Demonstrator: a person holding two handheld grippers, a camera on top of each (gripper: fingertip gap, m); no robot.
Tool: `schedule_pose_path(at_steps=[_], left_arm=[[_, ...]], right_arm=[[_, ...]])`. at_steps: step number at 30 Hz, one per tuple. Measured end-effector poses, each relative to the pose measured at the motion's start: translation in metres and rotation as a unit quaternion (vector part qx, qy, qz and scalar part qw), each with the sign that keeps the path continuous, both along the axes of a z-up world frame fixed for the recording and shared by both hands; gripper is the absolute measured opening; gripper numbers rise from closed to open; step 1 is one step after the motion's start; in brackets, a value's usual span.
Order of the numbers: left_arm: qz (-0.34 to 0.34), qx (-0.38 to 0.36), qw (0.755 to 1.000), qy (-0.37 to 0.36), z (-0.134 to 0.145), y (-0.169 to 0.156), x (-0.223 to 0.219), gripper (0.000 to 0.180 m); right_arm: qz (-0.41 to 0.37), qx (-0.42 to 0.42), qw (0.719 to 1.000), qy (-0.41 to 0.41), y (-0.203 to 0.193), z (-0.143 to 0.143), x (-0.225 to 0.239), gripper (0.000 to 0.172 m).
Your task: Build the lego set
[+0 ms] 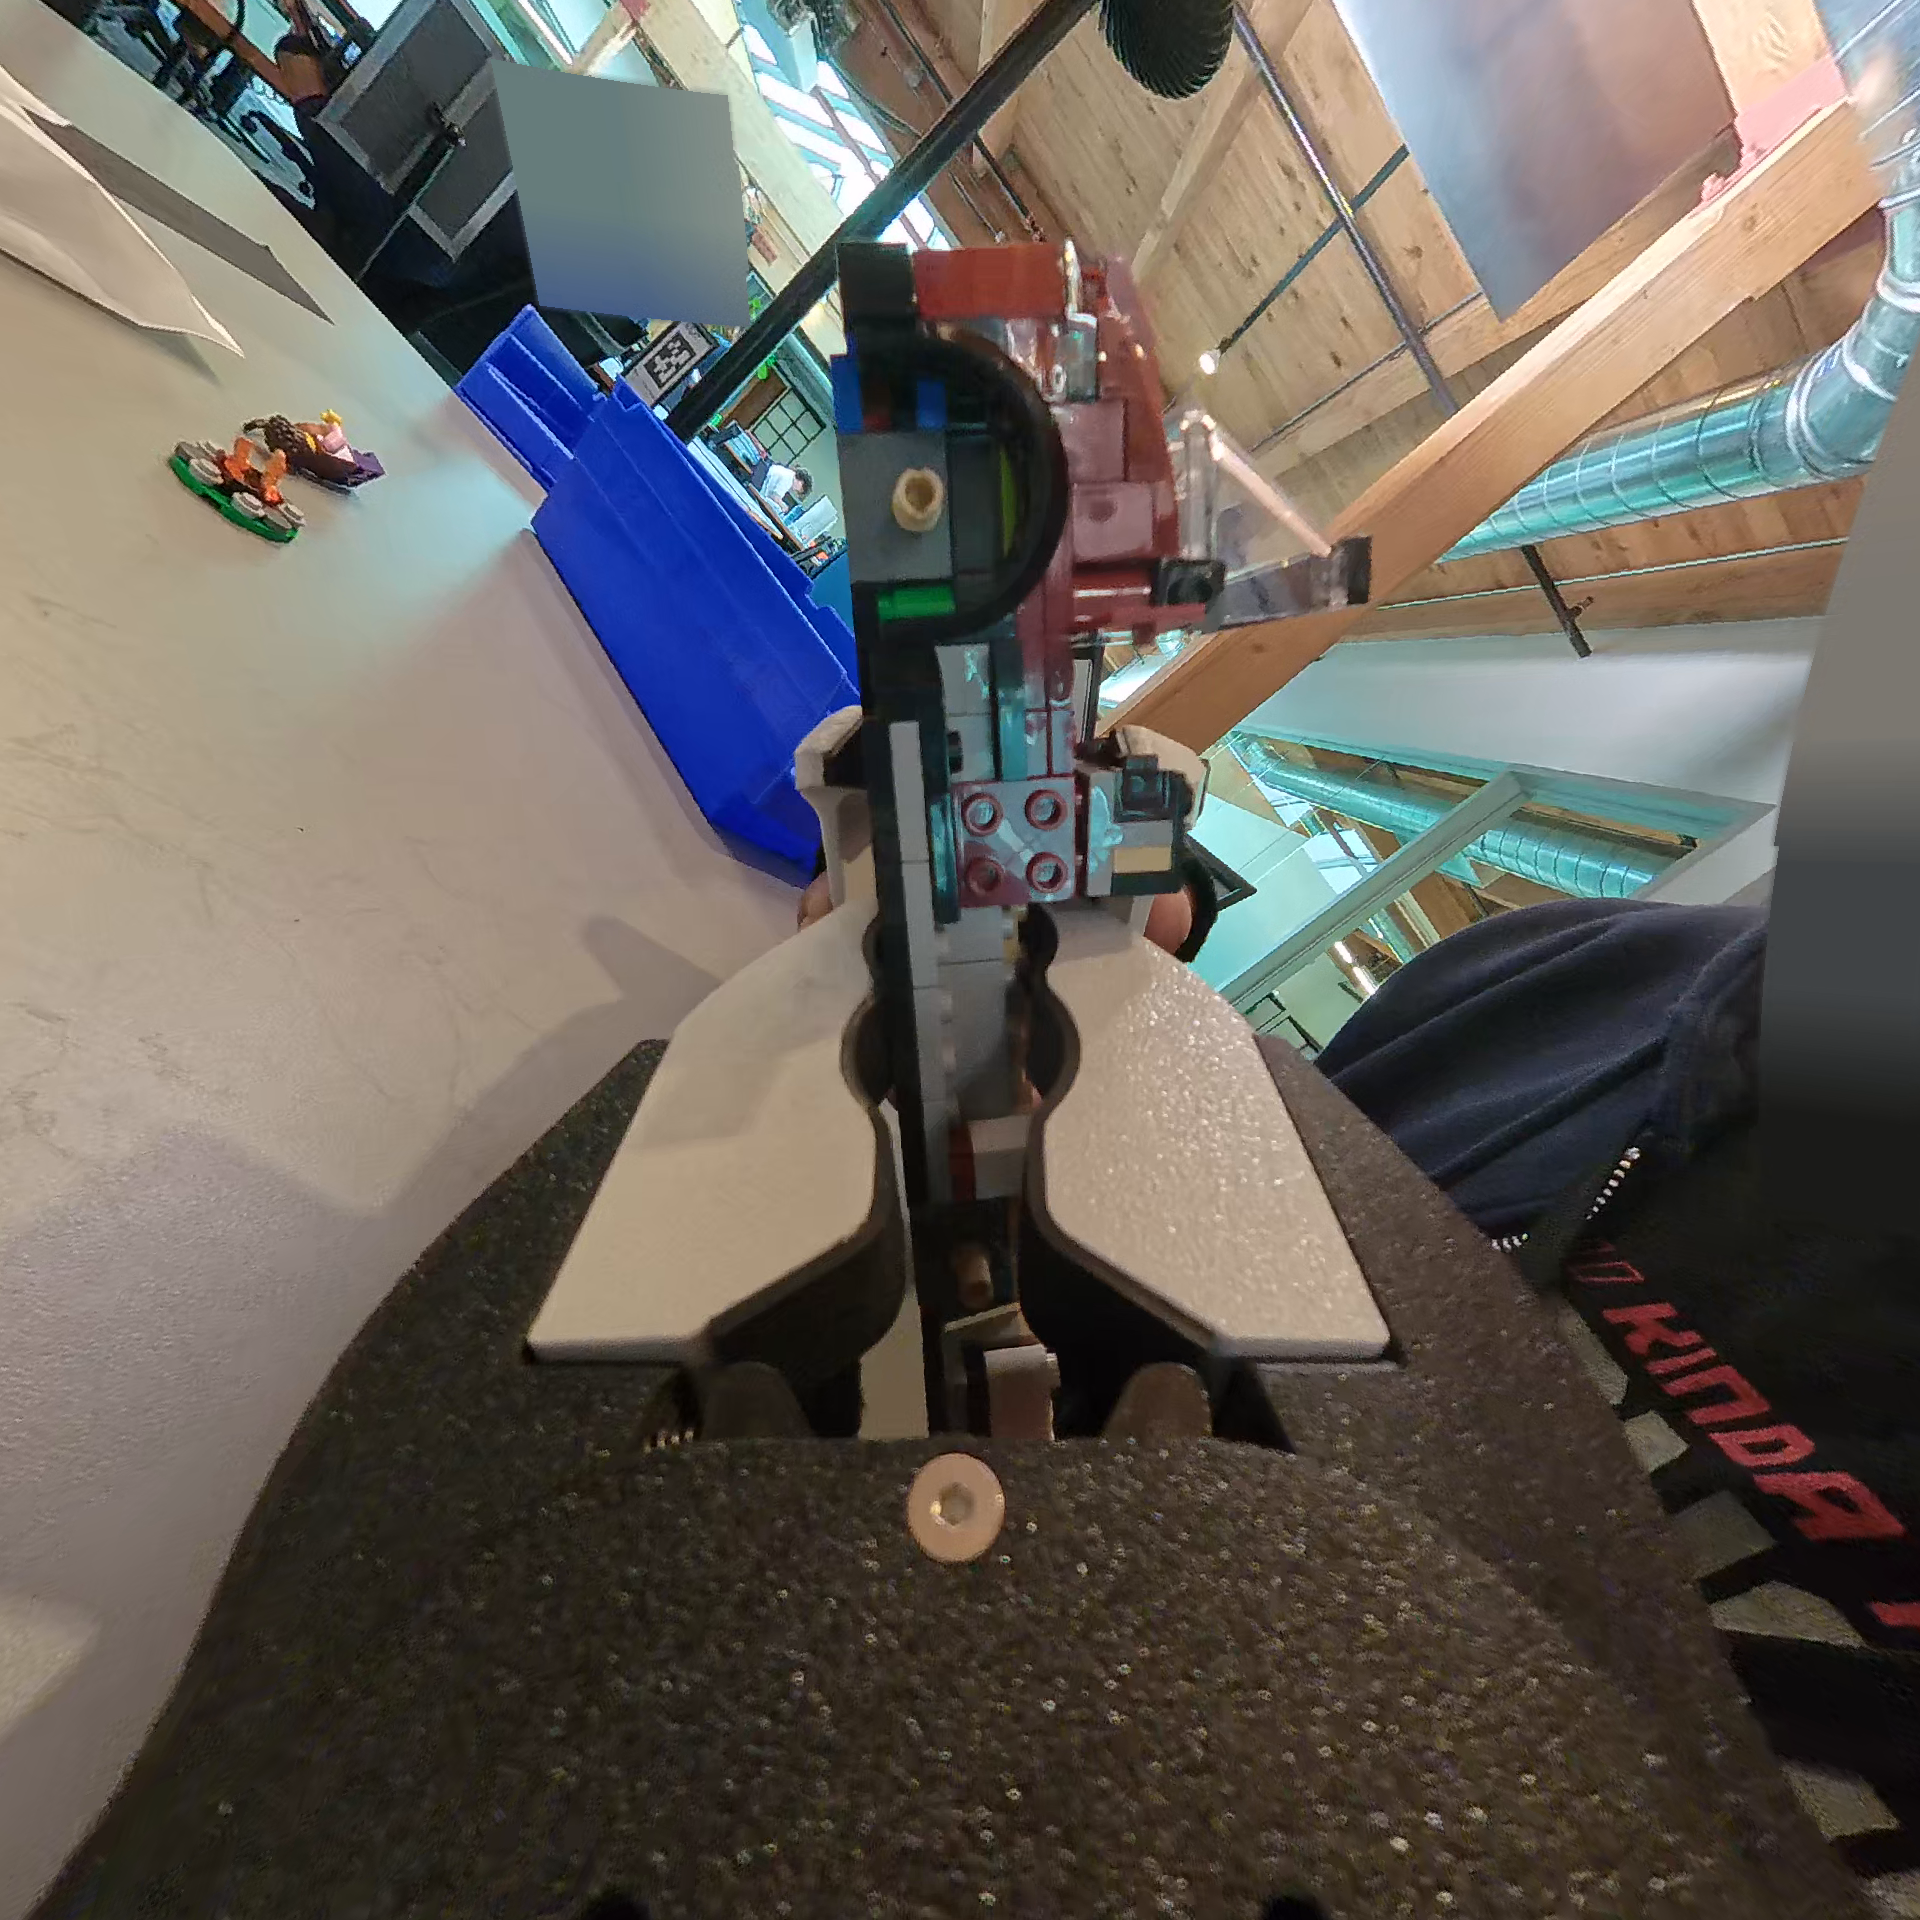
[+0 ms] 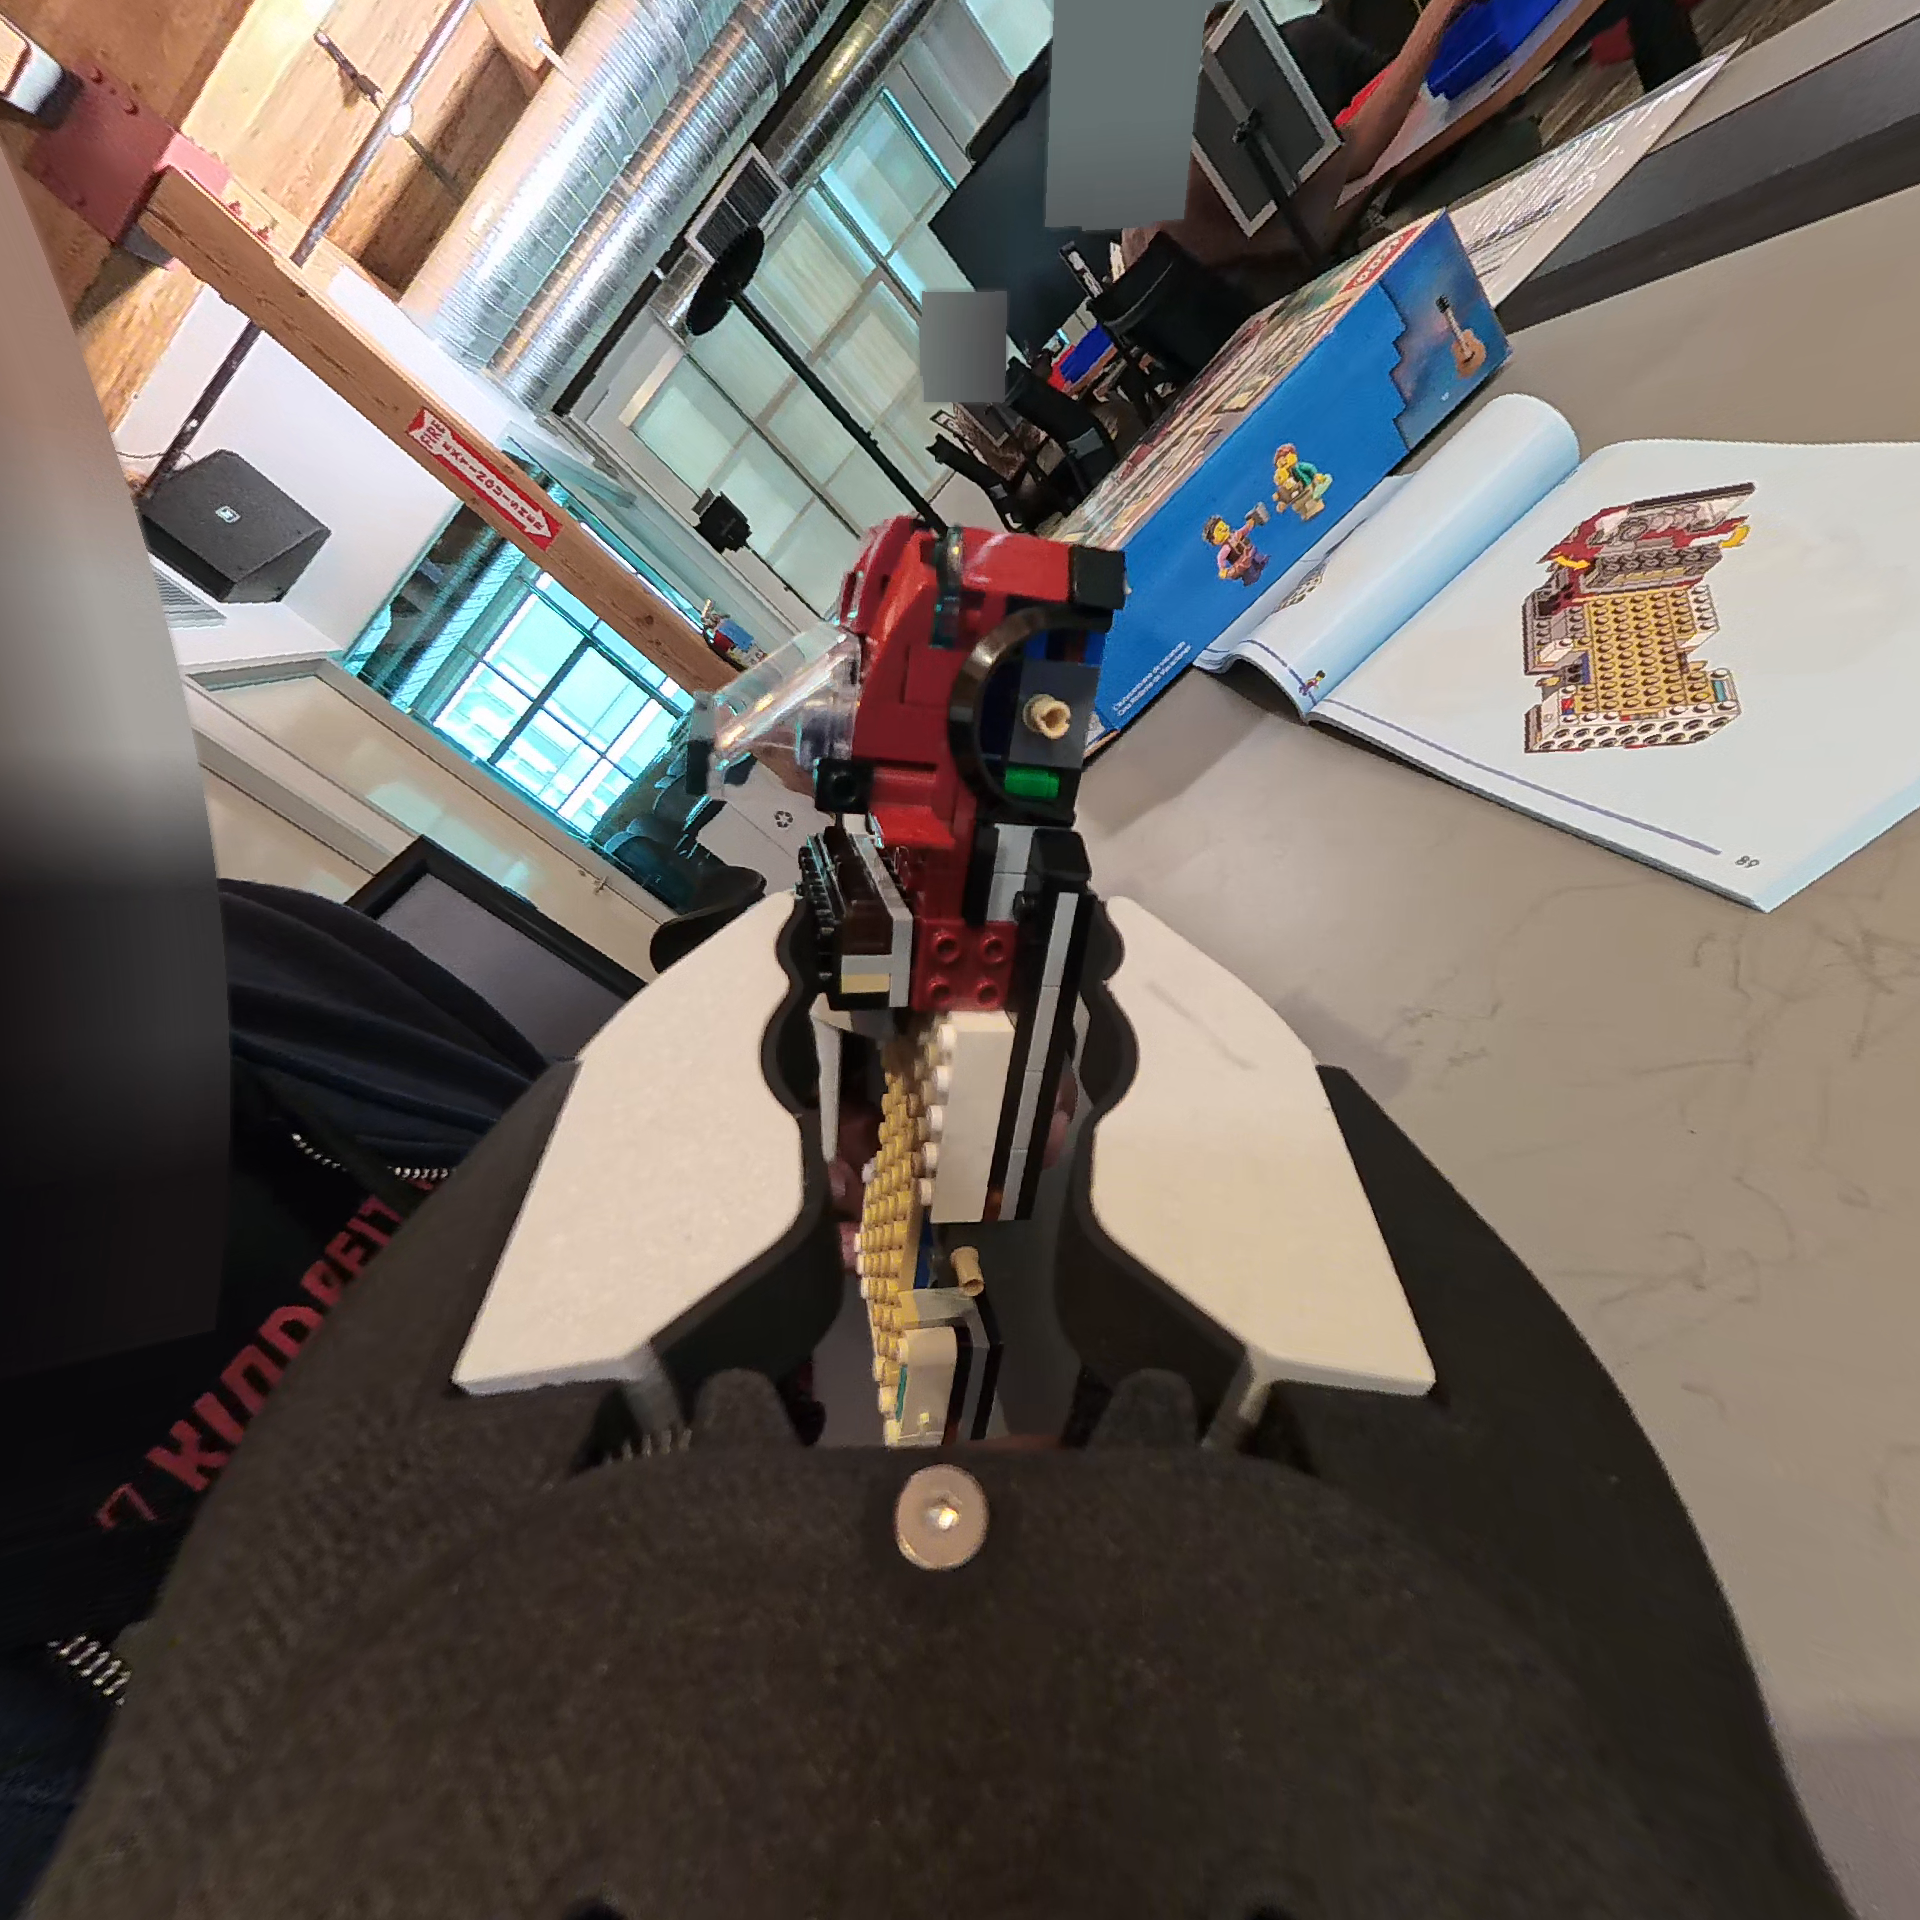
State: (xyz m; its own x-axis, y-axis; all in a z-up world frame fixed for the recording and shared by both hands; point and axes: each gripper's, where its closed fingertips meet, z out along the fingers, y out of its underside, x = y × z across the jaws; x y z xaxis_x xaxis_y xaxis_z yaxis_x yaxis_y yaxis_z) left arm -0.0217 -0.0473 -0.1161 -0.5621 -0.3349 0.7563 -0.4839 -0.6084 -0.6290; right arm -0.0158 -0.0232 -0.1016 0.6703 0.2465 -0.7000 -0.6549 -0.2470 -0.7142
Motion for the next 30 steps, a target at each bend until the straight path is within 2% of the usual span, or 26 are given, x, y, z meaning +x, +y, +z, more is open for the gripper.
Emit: schedule_pose_path(at_steps=[6,15,30], left_arm=[[-0.006,-0.01,1.0,0.004,-0.001,0.0,-0.001,0.021],[-0.013,-0.107,0.992,0.064,-0.007,0.001,0.003,0.021],[-0.015,-0.136,0.981,0.138,-0.018,-0.003,0.005,0.021]], right_arm=[[0.0,-0.004,1.0,0.006,0.0,-0.001,0.0,0.049],[-0.036,-0.033,0.999,0.009,0.004,-0.01,0.007,0.054],[-0.097,-0.054,0.993,-0.05,-0.002,-0.011,0.025,0.054]])
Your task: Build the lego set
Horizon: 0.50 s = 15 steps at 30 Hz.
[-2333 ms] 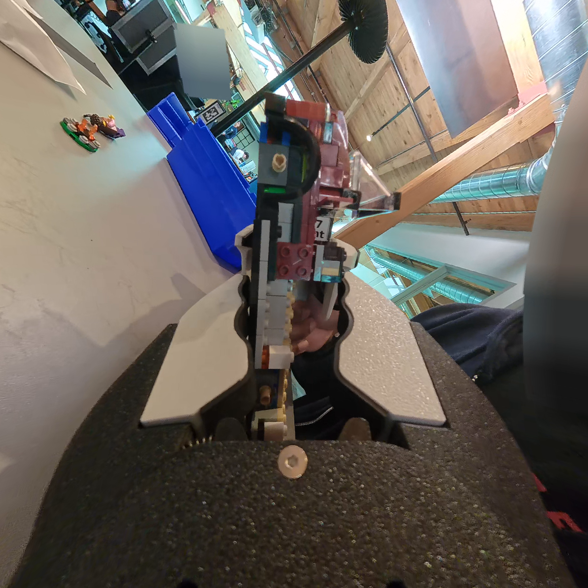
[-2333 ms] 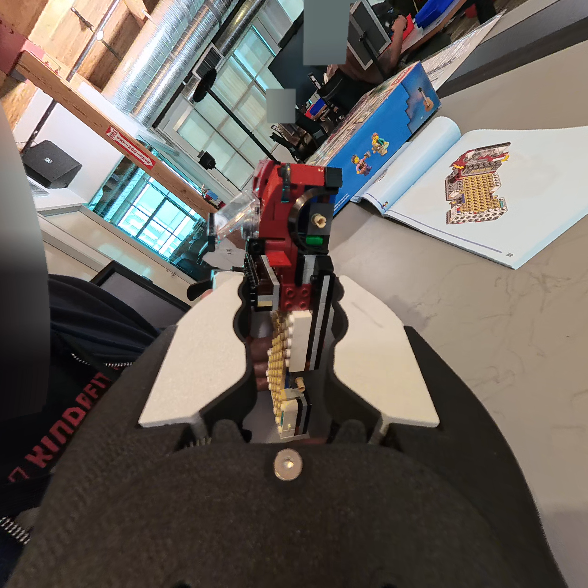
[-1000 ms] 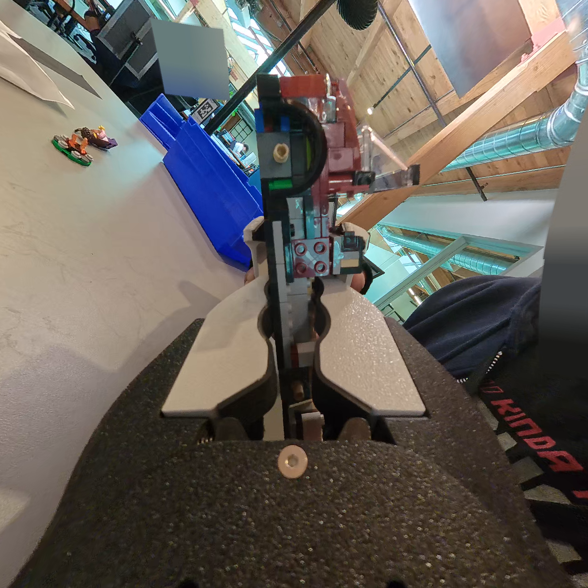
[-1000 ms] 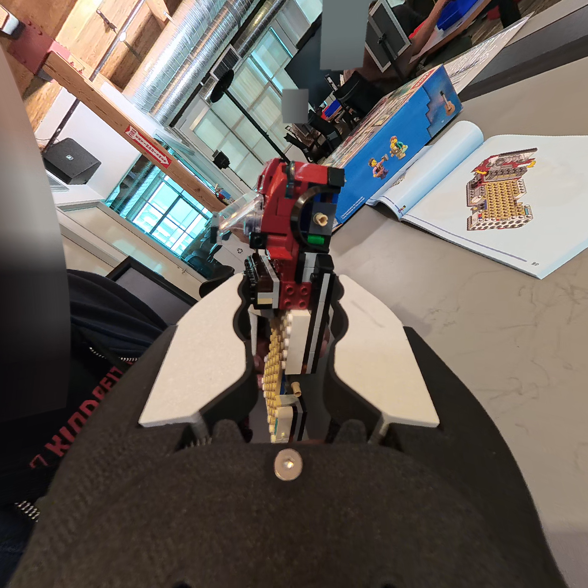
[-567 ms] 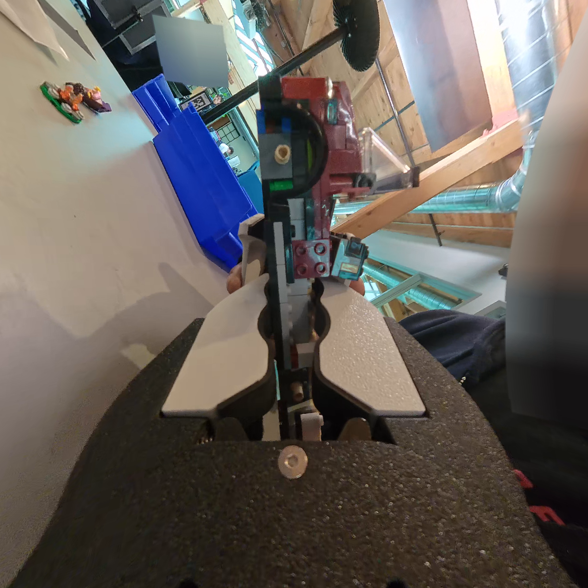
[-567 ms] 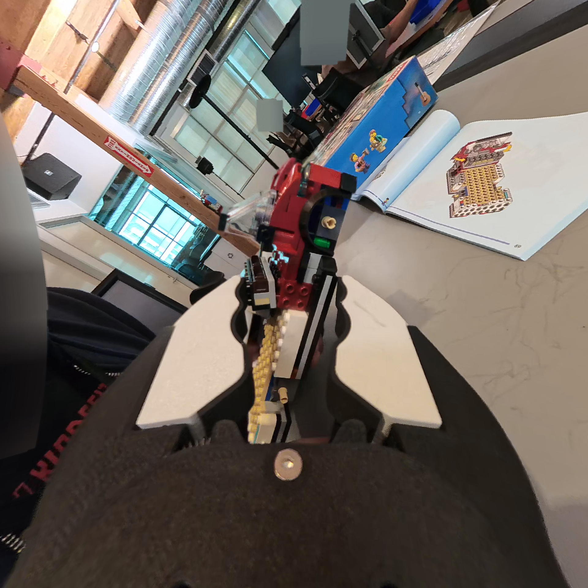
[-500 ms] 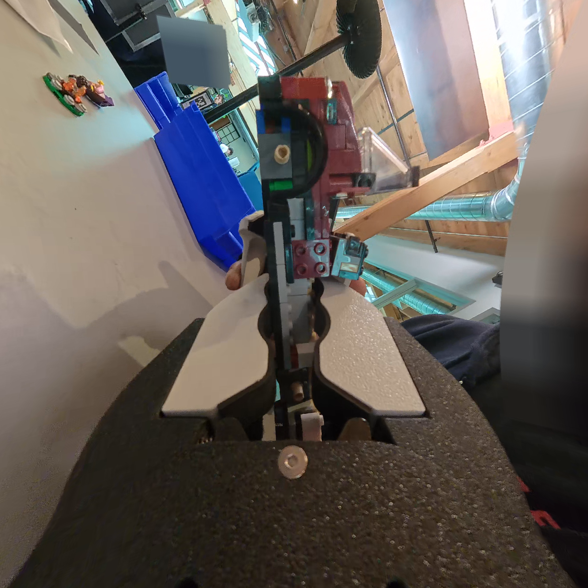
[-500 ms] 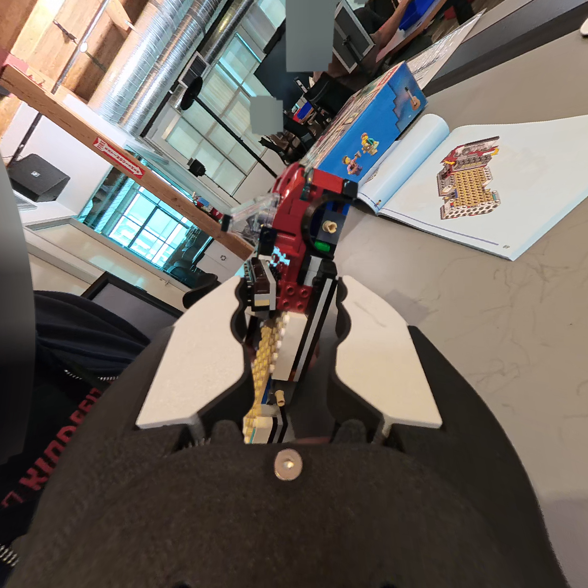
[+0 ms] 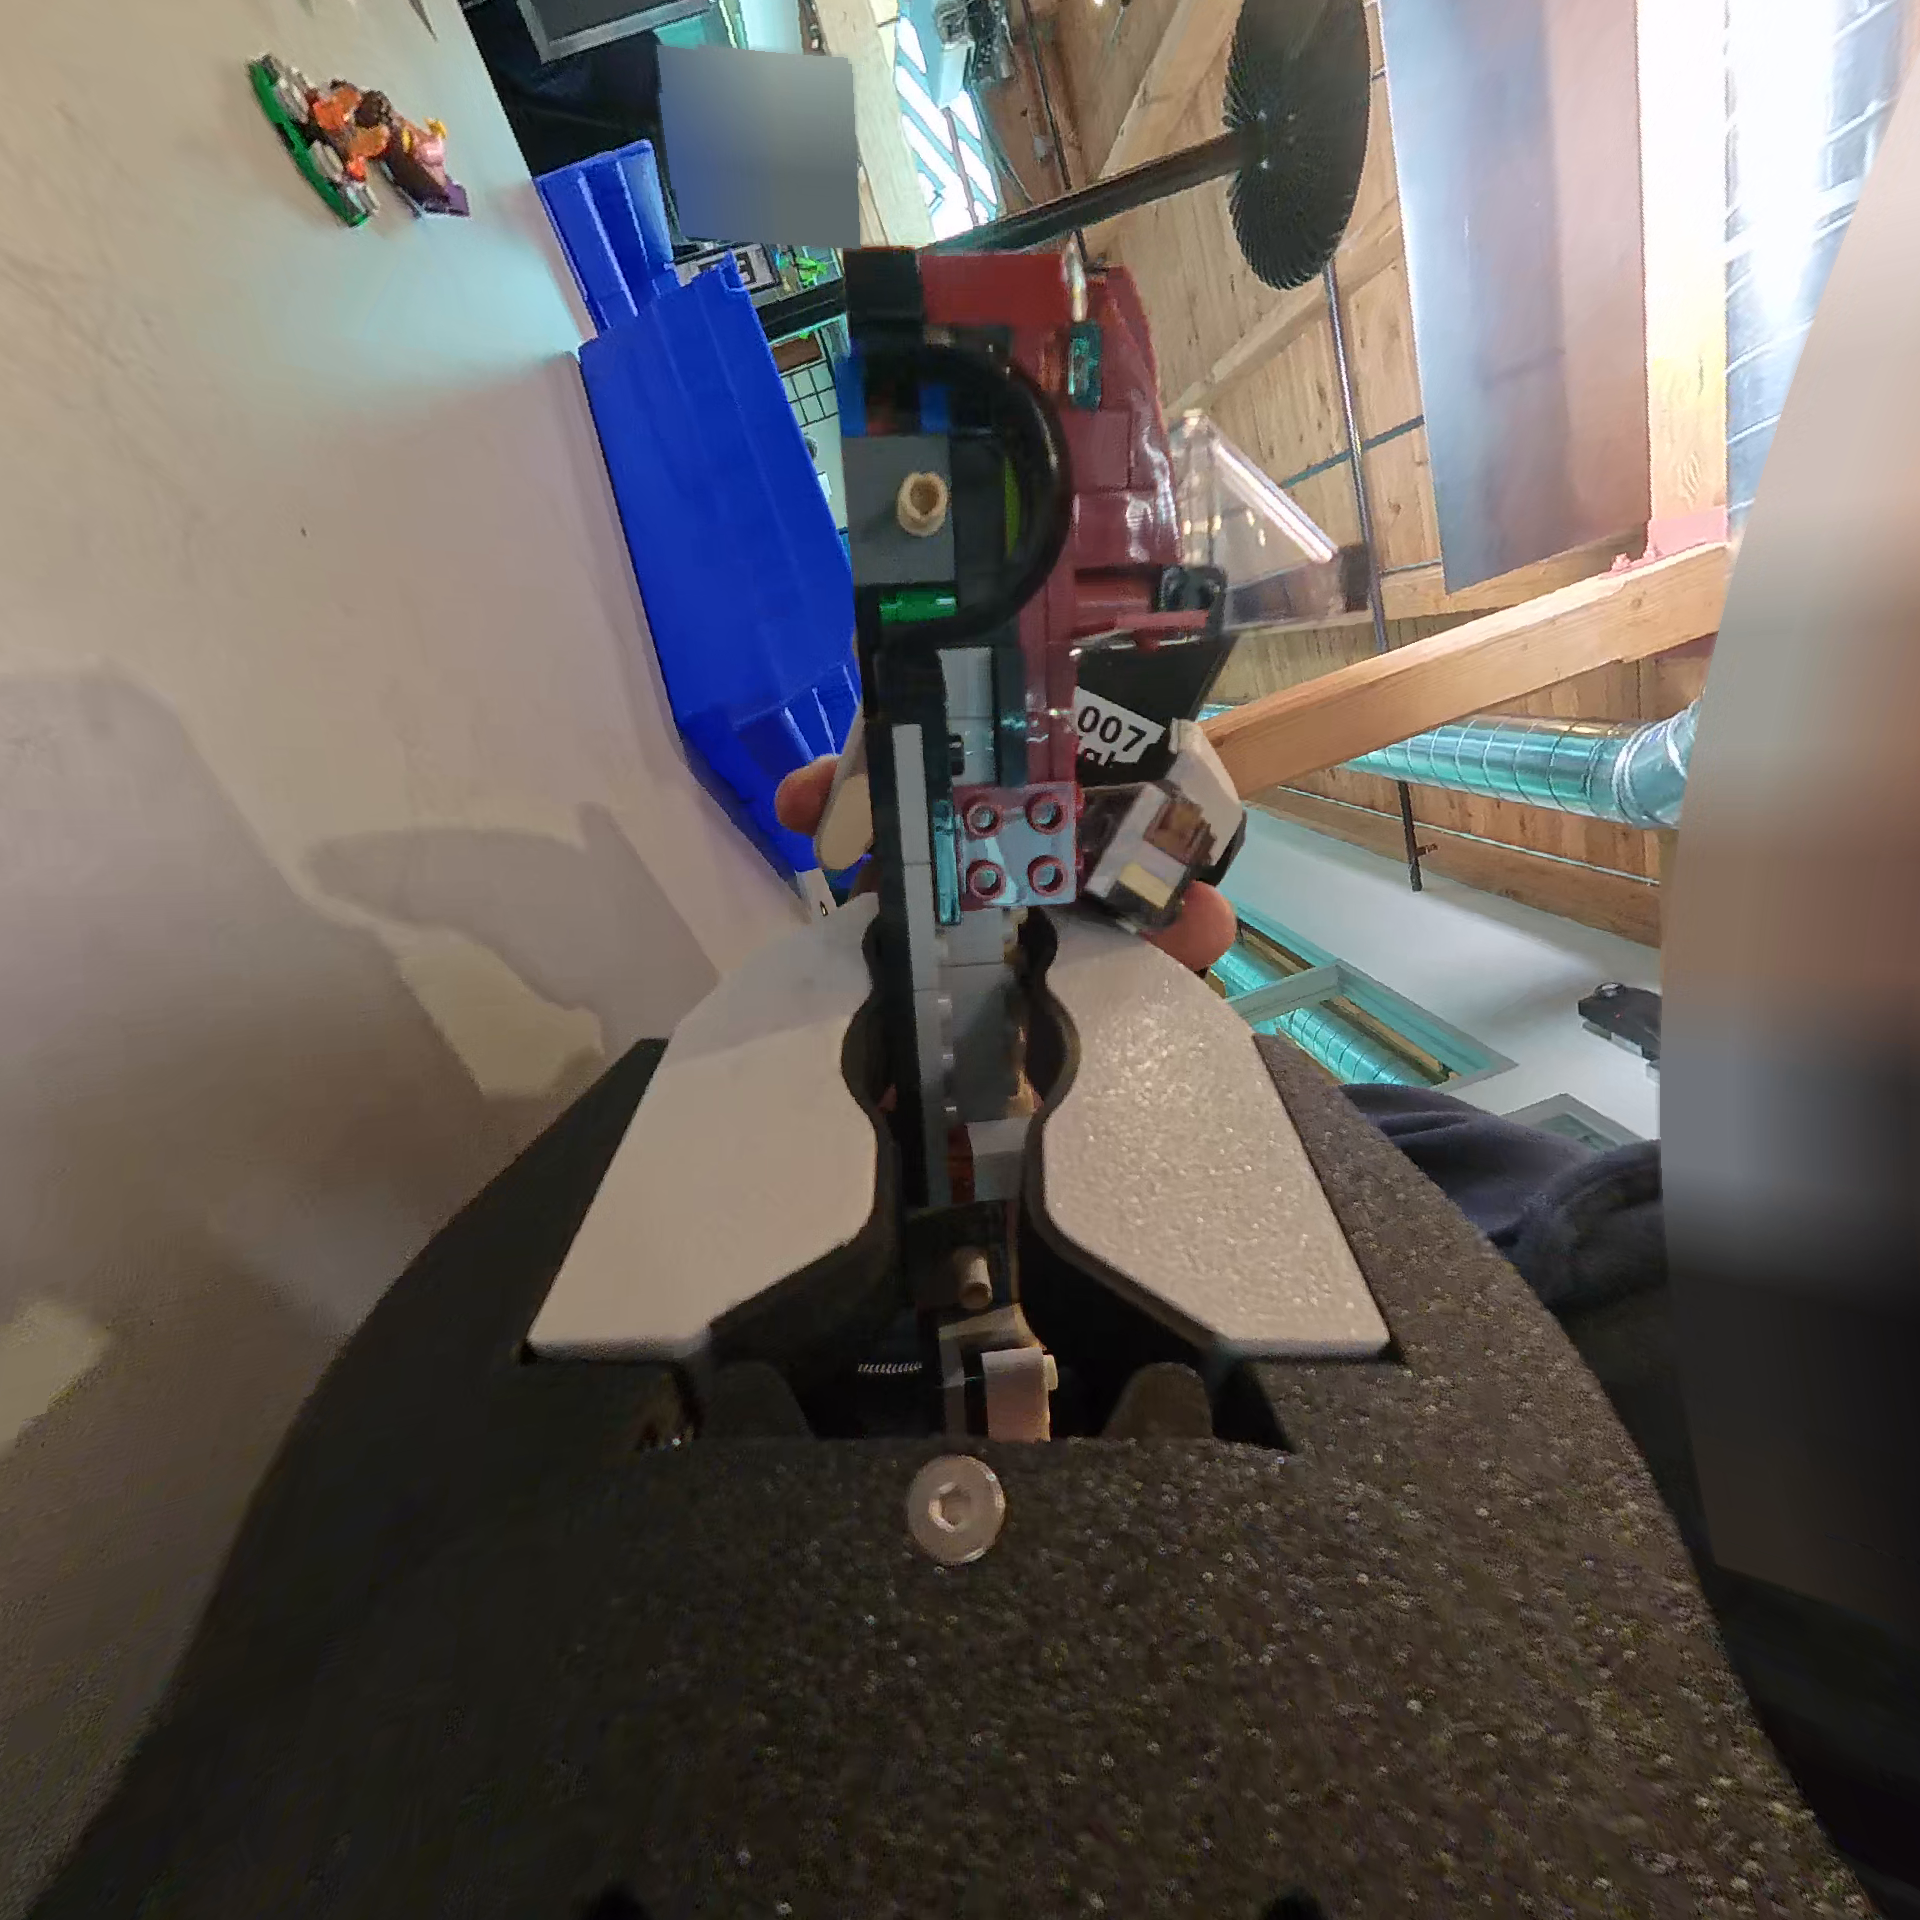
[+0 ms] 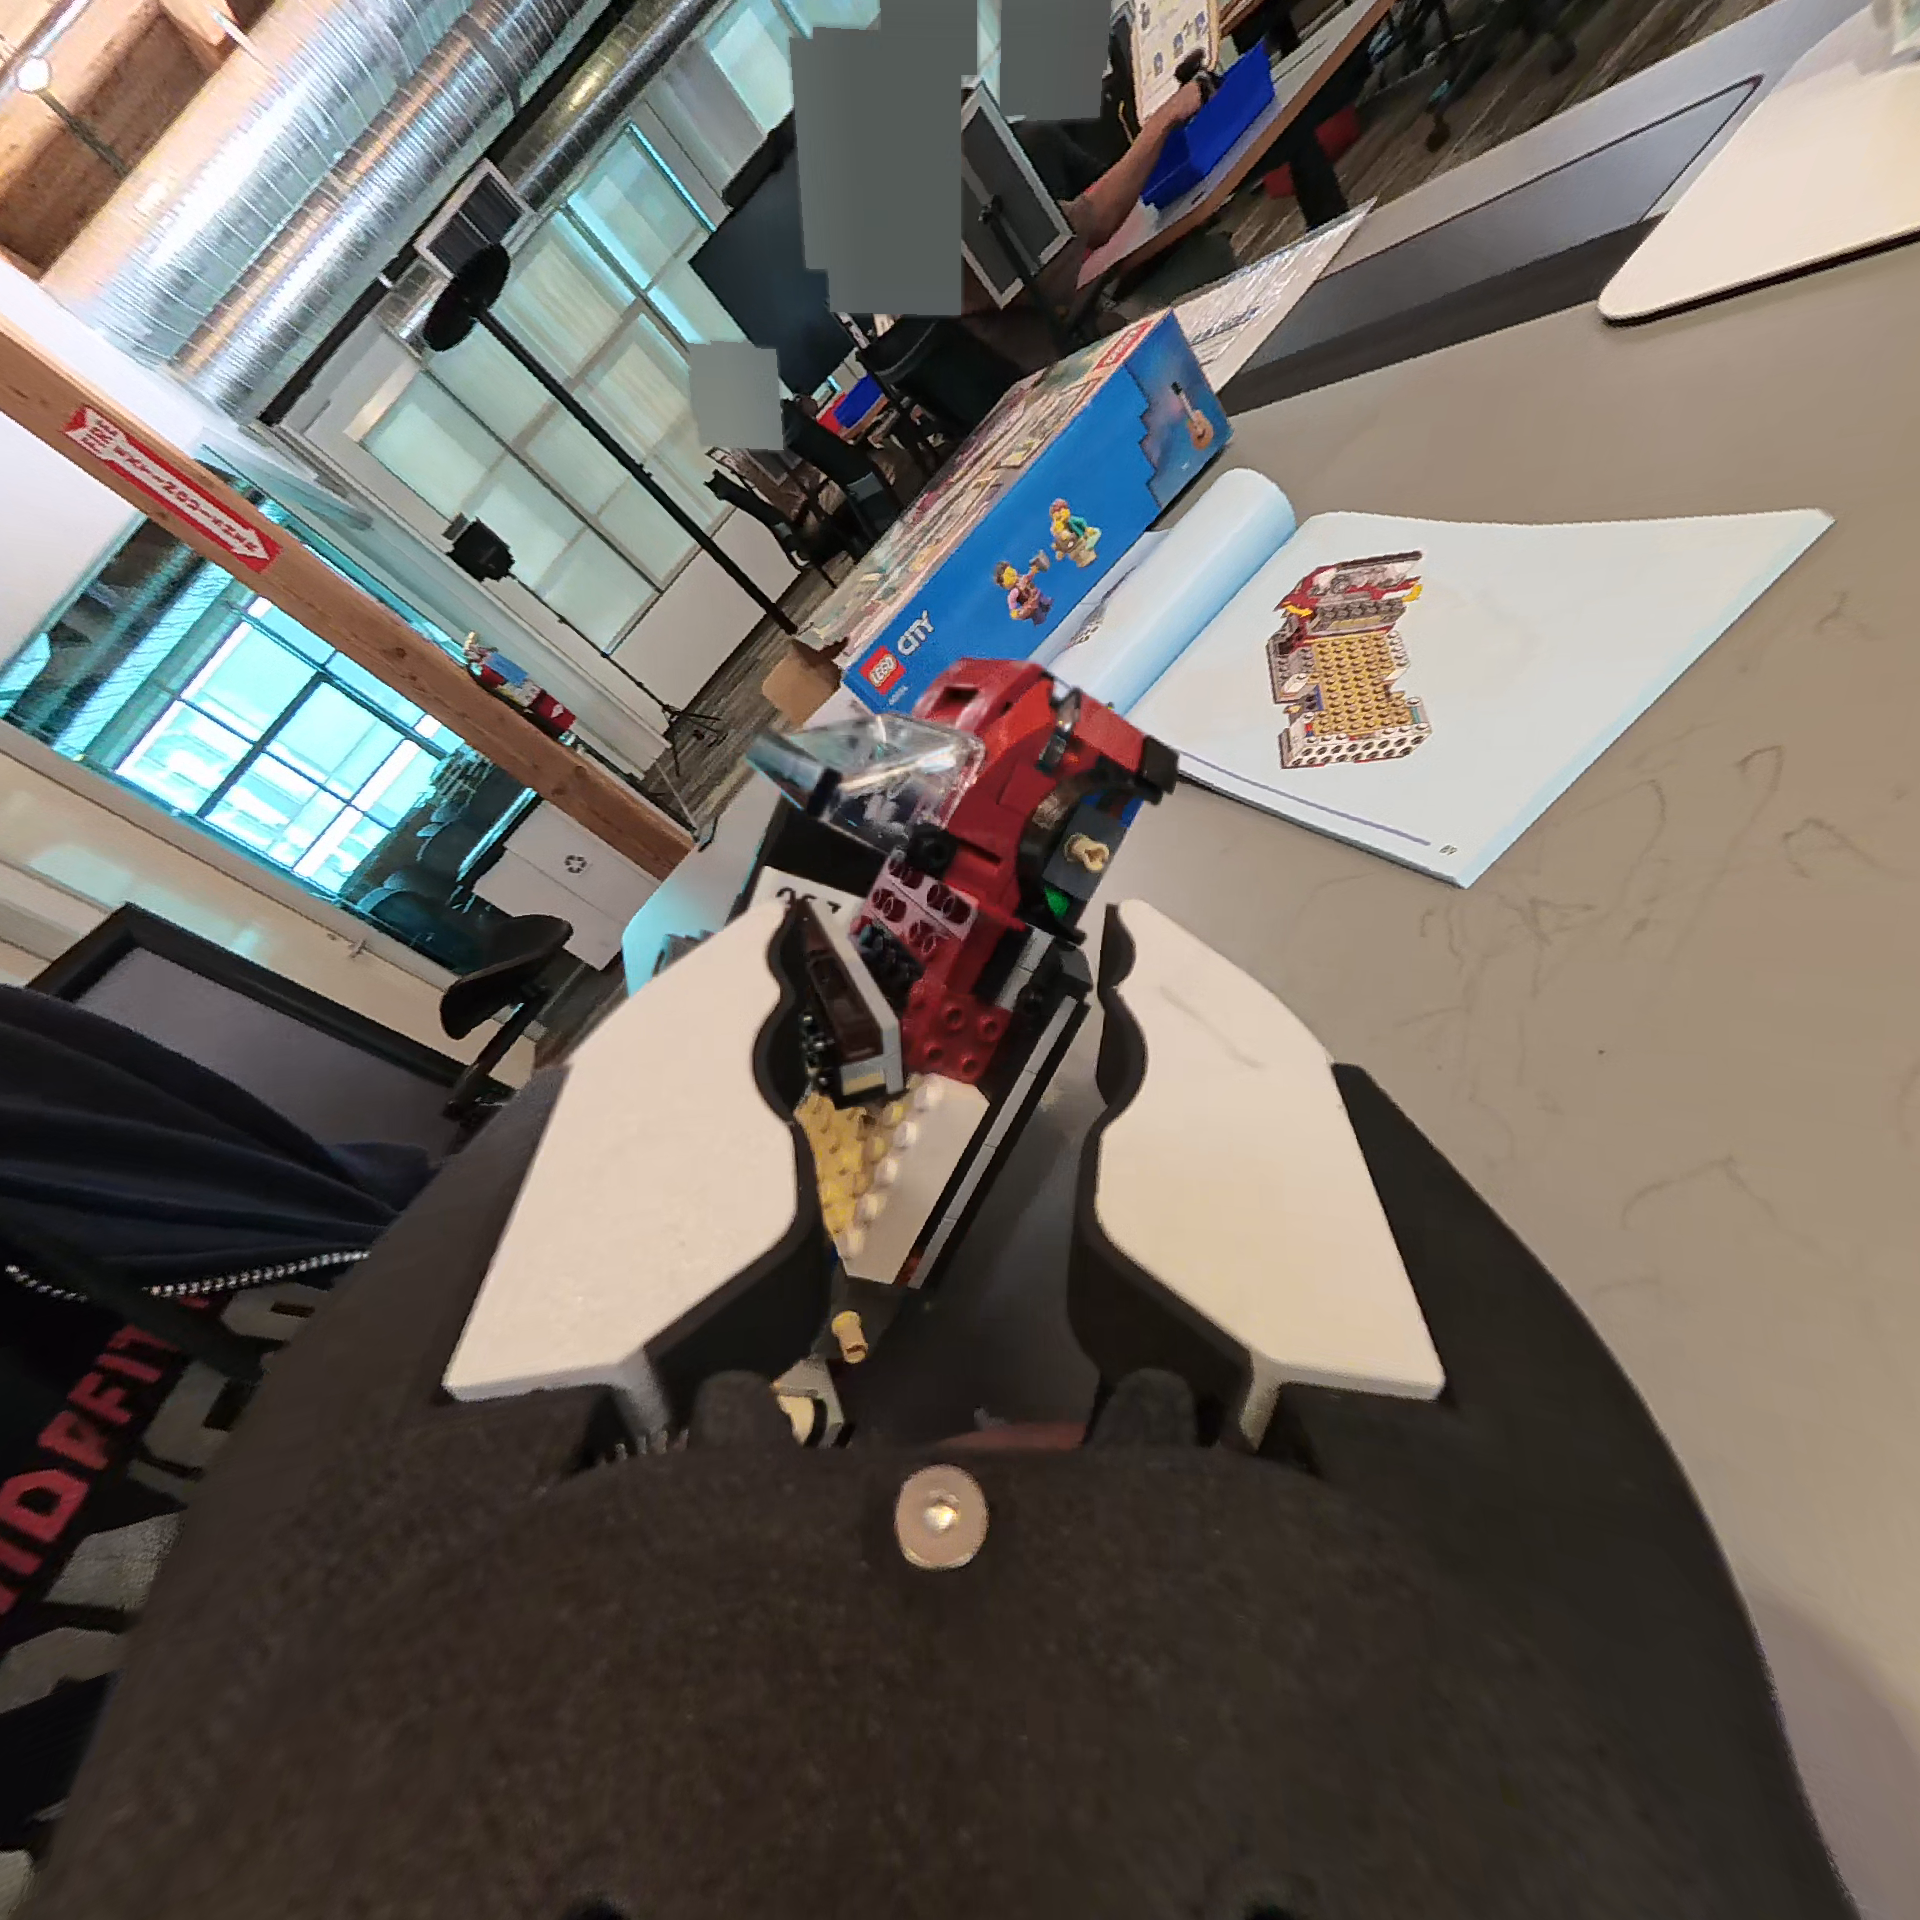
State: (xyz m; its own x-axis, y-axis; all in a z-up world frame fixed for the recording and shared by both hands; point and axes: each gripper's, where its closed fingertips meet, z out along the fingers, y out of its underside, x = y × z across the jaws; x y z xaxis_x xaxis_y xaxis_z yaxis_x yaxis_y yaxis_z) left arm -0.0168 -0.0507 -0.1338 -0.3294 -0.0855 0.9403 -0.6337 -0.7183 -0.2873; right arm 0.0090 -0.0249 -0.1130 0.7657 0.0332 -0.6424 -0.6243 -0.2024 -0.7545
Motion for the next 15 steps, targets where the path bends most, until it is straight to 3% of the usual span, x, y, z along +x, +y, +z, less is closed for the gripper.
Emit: schedule_pose_path(at_steps=[4,8,11,15], left_arm=[[0.0,-0.029,0.999,0.027,-0.001,0.001,0.0,0.021],[0.008,-0.043,0.998,0.041,-0.005,0.005,0.001,0.02],[0.016,-0.04,0.997,0.056,-0.011,0.008,0.002,0.02],[0.021,-0.032,0.997,0.064,-0.012,0.009,0.002,0.02]], right_arm=[[-0.021,-0.012,0.998,-0.052,-0.005,0.0,0.006,0.054],[-0.026,-0.022,0.98,-0.194,-0.012,0.007,0.007,0.05],[0.016,-0.021,0.95,-0.312,-0.015,0.016,-0.007,0.042],[0.089,-0.042,0.876,-0.472,-0.013,0.017,-0.027,0.03]])
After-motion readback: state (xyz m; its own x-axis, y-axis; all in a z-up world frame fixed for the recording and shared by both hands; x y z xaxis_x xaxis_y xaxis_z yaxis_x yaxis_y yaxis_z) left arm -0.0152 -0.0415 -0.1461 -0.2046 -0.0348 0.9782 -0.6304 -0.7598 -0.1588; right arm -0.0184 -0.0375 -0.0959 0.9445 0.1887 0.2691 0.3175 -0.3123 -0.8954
